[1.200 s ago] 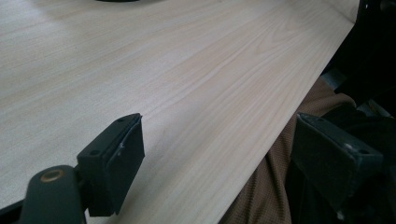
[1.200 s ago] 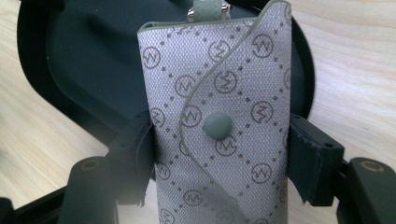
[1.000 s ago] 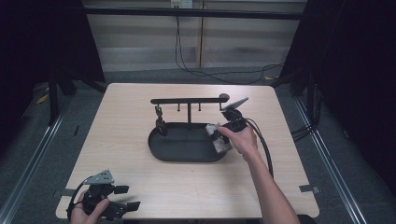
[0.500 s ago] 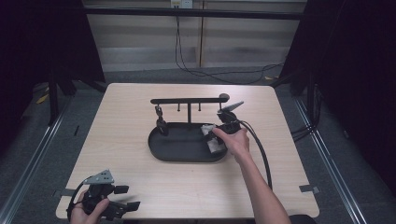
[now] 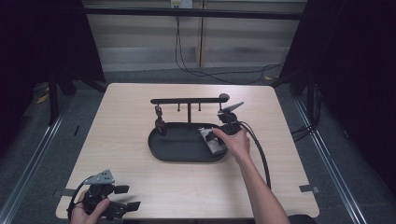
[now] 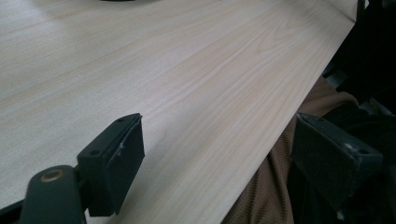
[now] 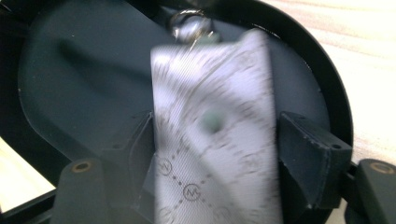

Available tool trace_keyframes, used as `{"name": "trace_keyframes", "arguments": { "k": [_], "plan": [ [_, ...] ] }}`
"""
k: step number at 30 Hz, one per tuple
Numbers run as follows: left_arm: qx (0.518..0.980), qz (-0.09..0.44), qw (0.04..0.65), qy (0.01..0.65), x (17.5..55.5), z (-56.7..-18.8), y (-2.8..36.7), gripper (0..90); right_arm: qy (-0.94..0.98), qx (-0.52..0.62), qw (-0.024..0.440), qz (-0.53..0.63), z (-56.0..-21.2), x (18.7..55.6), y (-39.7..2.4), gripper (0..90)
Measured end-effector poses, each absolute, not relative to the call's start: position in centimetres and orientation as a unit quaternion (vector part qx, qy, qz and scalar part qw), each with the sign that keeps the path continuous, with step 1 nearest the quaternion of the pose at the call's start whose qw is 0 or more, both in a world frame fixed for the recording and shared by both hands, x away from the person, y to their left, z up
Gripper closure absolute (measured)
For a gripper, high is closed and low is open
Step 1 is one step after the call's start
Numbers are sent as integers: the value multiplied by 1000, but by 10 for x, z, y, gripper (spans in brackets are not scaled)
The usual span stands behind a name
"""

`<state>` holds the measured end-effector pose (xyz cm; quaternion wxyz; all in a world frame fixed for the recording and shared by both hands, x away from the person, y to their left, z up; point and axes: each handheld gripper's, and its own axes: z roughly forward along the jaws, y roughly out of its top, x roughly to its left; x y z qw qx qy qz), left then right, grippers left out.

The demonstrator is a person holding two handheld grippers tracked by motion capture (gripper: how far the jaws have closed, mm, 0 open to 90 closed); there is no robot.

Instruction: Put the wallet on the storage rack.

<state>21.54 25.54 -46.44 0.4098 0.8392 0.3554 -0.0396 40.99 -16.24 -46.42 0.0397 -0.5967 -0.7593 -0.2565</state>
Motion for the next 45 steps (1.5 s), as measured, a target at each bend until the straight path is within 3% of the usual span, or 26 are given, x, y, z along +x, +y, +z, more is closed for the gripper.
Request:
{"name": "trace_keyframes", "arguments": {
  "k": [23,45],
  "plan": [
    [832,-37,412,370,218,-465,258,175,-764,-557,-1,-326,-441,373,-198,204],
    [823,-18,411,393,218,-464,263,176,-755,-536,-48,-375,-442,300,-239,222]
  ]
}}
